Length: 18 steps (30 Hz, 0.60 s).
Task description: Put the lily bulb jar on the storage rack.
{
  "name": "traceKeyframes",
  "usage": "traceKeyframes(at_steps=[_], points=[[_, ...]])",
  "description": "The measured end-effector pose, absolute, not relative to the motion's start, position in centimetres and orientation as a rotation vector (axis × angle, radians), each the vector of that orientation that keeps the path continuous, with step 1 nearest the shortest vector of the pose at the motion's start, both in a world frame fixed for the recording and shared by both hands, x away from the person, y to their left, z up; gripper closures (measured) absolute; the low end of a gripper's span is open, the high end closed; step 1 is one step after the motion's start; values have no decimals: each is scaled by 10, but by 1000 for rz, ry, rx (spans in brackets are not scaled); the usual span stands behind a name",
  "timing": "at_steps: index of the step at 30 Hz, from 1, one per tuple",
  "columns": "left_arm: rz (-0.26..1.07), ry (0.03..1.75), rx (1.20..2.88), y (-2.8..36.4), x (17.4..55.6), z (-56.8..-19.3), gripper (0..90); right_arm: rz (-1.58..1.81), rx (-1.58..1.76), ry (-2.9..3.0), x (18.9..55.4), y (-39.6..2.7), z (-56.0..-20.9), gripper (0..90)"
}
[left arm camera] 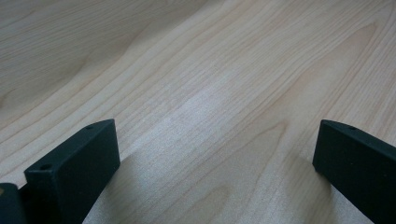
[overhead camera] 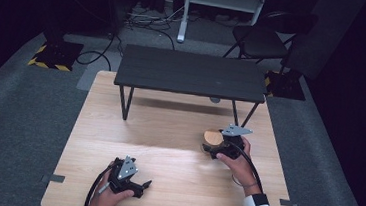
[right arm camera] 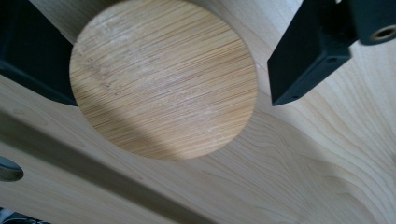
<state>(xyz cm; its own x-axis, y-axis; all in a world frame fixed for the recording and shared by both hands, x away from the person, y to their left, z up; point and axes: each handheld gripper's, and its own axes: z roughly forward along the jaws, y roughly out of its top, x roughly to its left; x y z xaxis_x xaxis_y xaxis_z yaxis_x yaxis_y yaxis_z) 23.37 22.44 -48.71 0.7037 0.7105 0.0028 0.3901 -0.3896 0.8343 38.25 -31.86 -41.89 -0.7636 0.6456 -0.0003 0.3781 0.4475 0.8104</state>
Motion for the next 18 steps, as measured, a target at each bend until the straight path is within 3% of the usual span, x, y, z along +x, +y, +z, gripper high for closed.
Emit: traceKeyframes(at_steps=[7, 18], points=[[456, 842, 2023, 224, 234, -487, 5, 1202, 855, 2374, 384, -310, -424, 224], [456, 842, 2023, 224, 234, -487, 5, 1172, 878, 2391, 384, -306, -412, 231]])
